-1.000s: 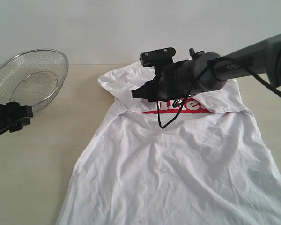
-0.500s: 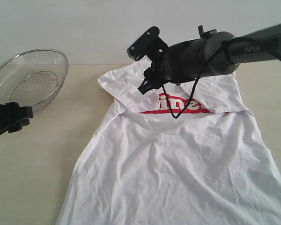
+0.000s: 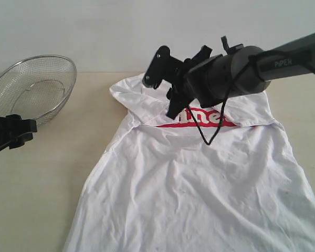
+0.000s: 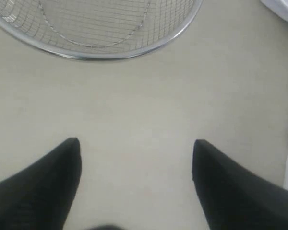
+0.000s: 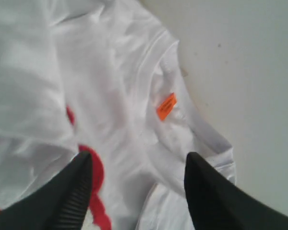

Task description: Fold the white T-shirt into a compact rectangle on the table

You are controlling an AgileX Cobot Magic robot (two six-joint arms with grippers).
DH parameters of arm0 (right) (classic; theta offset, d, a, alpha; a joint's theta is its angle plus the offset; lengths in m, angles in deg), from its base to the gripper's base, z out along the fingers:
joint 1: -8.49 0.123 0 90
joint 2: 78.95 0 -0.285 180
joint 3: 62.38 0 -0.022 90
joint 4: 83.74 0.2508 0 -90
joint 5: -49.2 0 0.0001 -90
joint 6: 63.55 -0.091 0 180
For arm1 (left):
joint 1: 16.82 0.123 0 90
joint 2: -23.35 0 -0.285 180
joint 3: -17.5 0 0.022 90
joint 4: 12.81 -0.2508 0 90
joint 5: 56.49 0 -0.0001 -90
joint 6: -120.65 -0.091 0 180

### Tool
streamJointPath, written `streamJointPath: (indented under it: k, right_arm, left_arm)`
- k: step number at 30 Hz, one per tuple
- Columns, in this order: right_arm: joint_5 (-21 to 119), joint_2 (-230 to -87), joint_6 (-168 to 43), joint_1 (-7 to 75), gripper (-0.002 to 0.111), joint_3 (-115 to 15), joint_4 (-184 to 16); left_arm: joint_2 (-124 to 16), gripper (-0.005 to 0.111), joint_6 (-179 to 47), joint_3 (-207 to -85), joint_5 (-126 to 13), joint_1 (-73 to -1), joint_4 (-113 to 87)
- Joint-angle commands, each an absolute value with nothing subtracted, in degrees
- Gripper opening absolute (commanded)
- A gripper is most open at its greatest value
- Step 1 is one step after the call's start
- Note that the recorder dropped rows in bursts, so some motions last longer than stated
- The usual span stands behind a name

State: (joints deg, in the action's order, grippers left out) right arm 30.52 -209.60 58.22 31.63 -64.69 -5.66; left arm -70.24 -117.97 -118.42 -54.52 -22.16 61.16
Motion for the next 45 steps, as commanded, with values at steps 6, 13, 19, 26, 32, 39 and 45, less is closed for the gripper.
streamJointPath:
  k: [6,13,19,26,32,39,45]
  right_arm:
    - [30.24,-209.58,57.01,31.34,0.051,-58.97,-20.67]
    - [33.86,-209.84,54.02,31.34,0.051,-58.97,-28.29]
    - [33.6,-212.41,52.59,31.47,0.051,-59.45,-31.99]
    - [30.86,-214.15,49.45,32.06,0.051,-60.62,-34.97]
    - [29.73,-214.15,47.65,32.06,0.051,-61.3,-35.49]
    - [30.61,-214.15,47.13,33.19,0.051,-61.3,-35.73]
    - [30.61,-214.25,40.0,33.79,0.051,-61.3,-42.06]
  left_arm:
    - [-69.89,0.062,-118.28,-118.27,-54.77,-22.0,60.77]
    - [-69.89,0.062,-118.28,-118.27,-54.77,-22.0,60.77]
    - [-69.89,0.062,-118.28,-118.27,-54.77,-22.0,60.77]
    - [-69.89,0.062,-118.28,-118.27,-54.77,-22.0,60.77]
    - [-69.89,0.062,-118.28,-118.27,-54.77,-22.0,60.77]
    - [-69.89,0.062,-118.28,-118.27,-54.58,-22.0,60.77]
    - [-69.89,0.062,-118.28,-118.27,-54.58,-22.0,60.77]
